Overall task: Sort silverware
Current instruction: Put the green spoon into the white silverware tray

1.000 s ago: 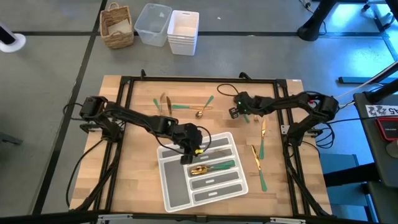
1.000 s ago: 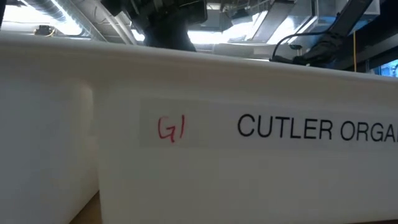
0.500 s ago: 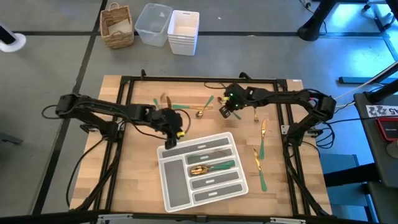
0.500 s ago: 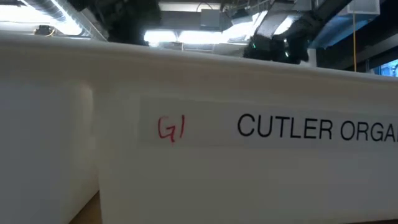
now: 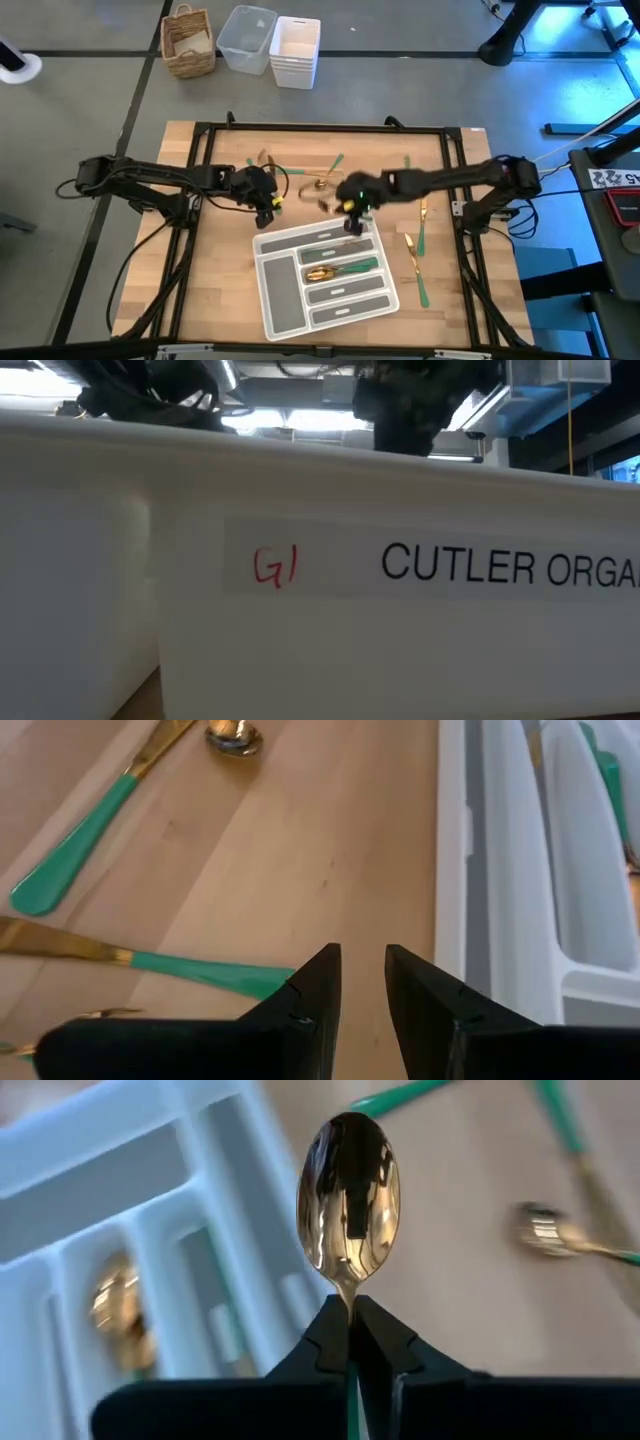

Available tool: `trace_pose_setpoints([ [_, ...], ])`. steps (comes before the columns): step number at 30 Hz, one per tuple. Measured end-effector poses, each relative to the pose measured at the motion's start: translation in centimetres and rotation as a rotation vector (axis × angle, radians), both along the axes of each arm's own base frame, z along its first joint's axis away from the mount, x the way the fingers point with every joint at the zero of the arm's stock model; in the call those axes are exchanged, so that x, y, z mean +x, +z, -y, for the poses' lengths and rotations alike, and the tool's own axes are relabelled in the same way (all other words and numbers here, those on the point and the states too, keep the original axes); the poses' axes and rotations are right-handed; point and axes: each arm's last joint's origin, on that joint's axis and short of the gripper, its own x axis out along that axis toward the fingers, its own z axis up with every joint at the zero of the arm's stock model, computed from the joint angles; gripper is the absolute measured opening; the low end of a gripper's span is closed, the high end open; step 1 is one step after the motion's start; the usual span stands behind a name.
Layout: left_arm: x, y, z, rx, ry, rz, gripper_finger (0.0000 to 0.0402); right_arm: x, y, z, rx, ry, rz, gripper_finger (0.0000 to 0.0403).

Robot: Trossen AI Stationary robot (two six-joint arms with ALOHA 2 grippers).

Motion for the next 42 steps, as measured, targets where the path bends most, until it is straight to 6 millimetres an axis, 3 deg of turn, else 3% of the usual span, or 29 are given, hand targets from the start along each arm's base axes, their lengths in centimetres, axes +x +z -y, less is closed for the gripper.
trace_pose_setpoints([
  [7, 0.3, 0.4, -0.7, 0.025, 0.011, 0.054, 0.0074, 0.4, -2.0, -6.8, -0.016, 0.186, -0.019, 0.0004],
  [15, 0.7, 0.7, -0.8, 0.033, 0.012, 0.106, 0.0074, 1.0, -5.1, -10.3, -0.051, 0.298, -0.055, 0.0006],
  [25, 0.6, 0.7, -0.7, 0.02, 0.021, 0.104, 0.0074, 1.9, -8.7, -10.8, -0.032, 0.336, -0.128, 0.0028],
  [37, 0.6, 0.7, -0.7, 0.005, 0.036, 0.1, 0.0074, 2.0, -8.8, -10.8, -0.067, 0.309, -0.121, 0.0107],
  [42, 0.6, 0.7, -0.7, 0.003, 0.037, 0.101, 0.0074, 2.0, -8.5, -10.7, -0.067, 0.309, -0.116, 0.0118],
])
